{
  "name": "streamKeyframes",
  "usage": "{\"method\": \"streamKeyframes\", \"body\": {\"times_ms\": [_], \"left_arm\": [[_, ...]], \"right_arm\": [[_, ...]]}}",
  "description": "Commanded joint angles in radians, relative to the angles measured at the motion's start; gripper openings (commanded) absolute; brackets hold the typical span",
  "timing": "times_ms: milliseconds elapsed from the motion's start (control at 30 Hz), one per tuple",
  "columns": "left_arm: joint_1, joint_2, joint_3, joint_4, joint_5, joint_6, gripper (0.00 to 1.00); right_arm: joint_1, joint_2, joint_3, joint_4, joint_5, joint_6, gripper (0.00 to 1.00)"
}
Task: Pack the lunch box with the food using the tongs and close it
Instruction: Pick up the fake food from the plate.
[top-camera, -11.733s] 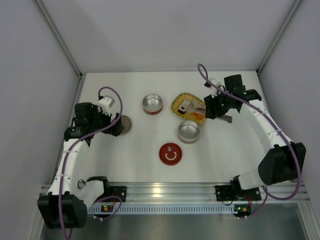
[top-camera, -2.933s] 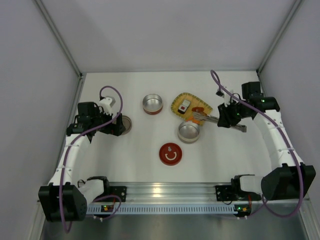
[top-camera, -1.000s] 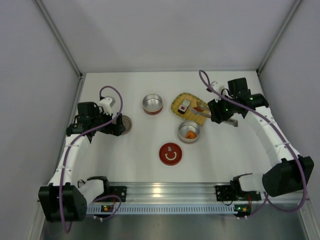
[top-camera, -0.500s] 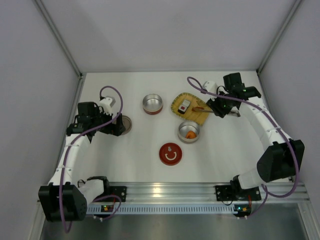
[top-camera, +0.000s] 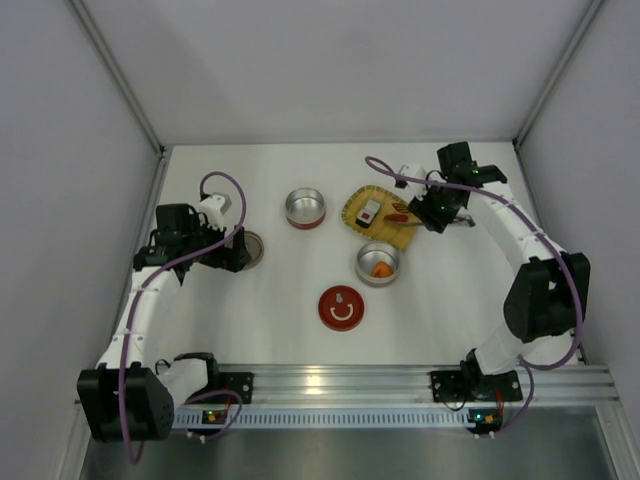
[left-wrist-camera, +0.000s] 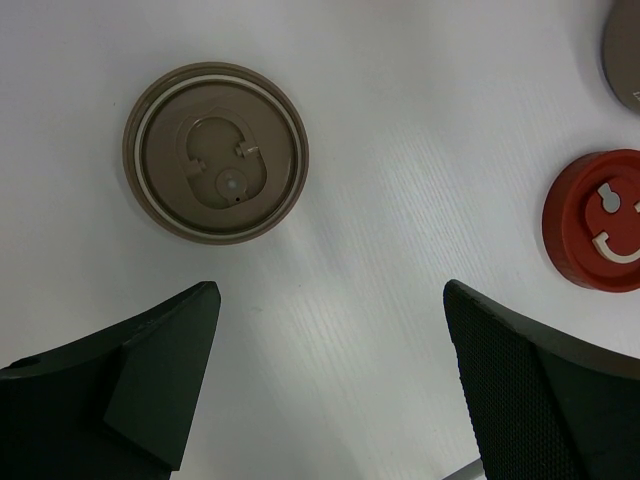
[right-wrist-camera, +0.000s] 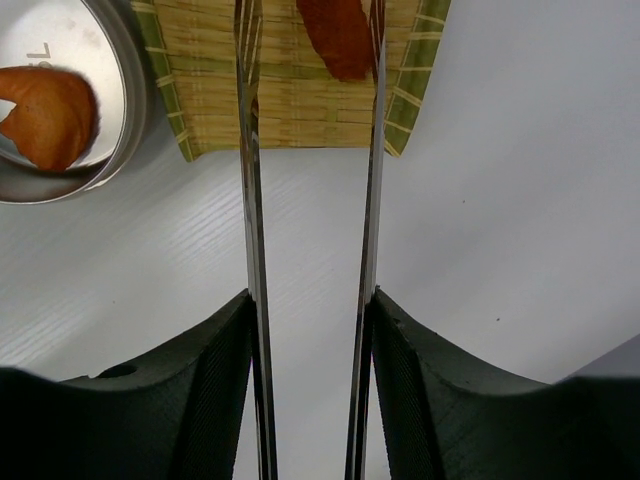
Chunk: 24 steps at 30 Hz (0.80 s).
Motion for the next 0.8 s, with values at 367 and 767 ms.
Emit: {"method": "streamKeyframes", "body": {"times_ms": [367,767], "left_arm": [[0.001,0.024,0.006,0.051,0.008,0.012,0.98],[-0.001,0.025,0.012,0.050,0.008,0.006,0.98]], "right_arm": [[-0.016,0.061,0.051,0.077,0.028,-0.057,0.47],[-0.018,0.042,0.037,0.073,0.025,-0.060,0.22]]}}
